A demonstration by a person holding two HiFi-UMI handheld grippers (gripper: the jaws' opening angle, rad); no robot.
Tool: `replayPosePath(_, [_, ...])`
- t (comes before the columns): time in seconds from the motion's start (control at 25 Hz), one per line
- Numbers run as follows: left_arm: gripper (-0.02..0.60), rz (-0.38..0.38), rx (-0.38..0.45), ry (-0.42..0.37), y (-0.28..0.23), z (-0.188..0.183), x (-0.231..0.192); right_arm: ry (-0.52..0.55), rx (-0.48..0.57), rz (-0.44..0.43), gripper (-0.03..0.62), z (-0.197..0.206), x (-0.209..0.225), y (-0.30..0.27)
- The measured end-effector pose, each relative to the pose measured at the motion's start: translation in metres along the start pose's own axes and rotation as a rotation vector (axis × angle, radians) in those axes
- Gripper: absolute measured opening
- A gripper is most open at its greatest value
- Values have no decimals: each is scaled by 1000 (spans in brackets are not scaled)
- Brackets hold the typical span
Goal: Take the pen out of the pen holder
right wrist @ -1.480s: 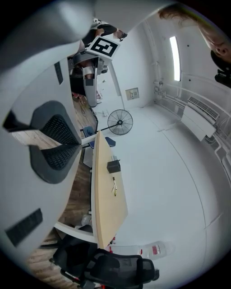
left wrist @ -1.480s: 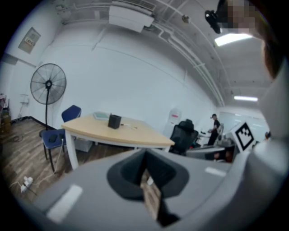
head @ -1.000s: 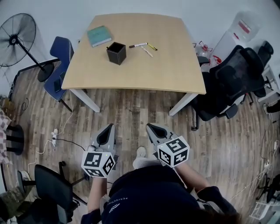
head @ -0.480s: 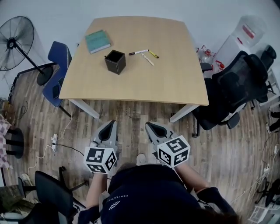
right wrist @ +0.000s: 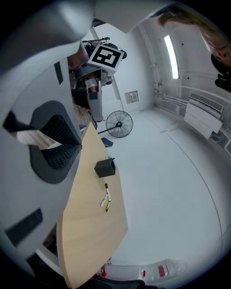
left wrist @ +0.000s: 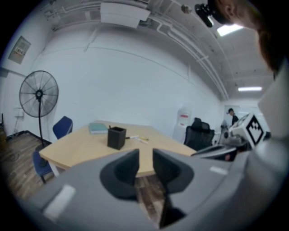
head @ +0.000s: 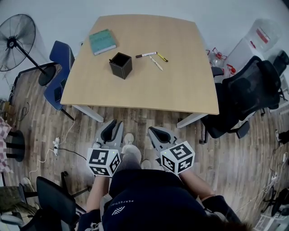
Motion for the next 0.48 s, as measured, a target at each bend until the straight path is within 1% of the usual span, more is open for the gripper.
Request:
replayPosePath(0.24, [123,21,8,-7,-45,-10,-23,-7,-11,25,3,-12,21,-28])
replayPosePath(0.48, [141,29,5,-9,-92,-32,-54,5,-18,26,3,-43,46,-67])
Point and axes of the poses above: the fingertips, and each gripper's own axes: y backward along the fingers, x to its right, z out of its underside, the point moved 7 cm from there along y, backward along the fingers, and after that the axes turned 3 degrees about -z, right-handed, at the moved point
